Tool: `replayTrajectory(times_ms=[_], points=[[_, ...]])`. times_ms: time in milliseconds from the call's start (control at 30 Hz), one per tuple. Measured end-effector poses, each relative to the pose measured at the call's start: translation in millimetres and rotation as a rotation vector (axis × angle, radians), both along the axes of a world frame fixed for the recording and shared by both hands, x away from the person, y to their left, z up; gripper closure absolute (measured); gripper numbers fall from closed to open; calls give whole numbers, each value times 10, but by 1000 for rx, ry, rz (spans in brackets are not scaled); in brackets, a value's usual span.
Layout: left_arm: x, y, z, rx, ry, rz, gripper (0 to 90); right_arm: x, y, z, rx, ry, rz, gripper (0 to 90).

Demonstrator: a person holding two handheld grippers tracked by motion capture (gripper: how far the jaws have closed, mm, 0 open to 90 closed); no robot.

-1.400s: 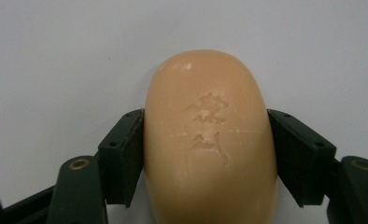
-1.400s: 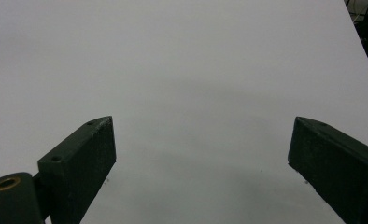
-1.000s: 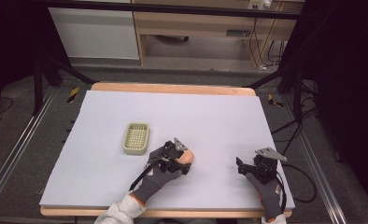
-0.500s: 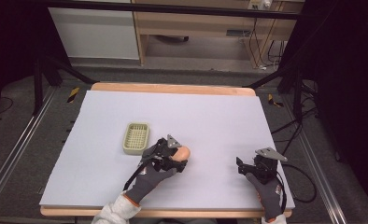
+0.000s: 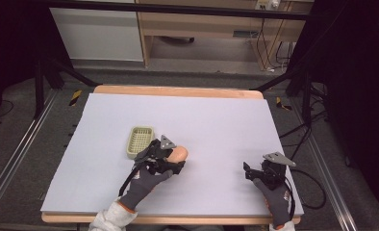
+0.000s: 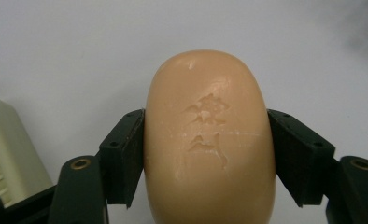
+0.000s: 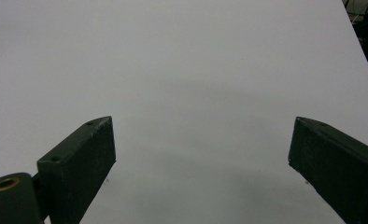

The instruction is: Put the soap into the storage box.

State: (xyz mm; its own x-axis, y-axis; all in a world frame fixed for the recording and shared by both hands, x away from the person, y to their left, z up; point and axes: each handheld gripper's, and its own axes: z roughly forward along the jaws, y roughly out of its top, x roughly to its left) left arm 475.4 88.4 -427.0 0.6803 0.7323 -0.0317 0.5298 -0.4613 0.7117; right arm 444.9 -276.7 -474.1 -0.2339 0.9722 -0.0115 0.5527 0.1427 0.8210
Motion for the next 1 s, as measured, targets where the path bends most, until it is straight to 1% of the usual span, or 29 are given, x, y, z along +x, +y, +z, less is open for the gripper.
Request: replayTrajectory(times_ms=[33,67,233,300,333,567,833,1000], points=[[0,0,0,0,0,0,315,0,0,0,0,0,0,77],[-6,49,25,-4,-3,5,315,-1,1,0,1,0,-1,77],[-6,177,77,-22,-14,33,315,-1,1,1,1,0,0,77],[-4,196,84,-24,-16,37,315,-1,2,1,0,-1,1,77],[0,225,97,-38,-19,50,315,-1,2,1,0,-1,1,77],[32,362,194,-55,-47,86,316,-3,1,2,1,-1,1,77],[102,511,266,-84,-57,133,316,-2,5,-4,-1,-2,-3,73],[160,596,295,-85,-60,158,316,-2,-2,-5,1,-7,-4,68]])
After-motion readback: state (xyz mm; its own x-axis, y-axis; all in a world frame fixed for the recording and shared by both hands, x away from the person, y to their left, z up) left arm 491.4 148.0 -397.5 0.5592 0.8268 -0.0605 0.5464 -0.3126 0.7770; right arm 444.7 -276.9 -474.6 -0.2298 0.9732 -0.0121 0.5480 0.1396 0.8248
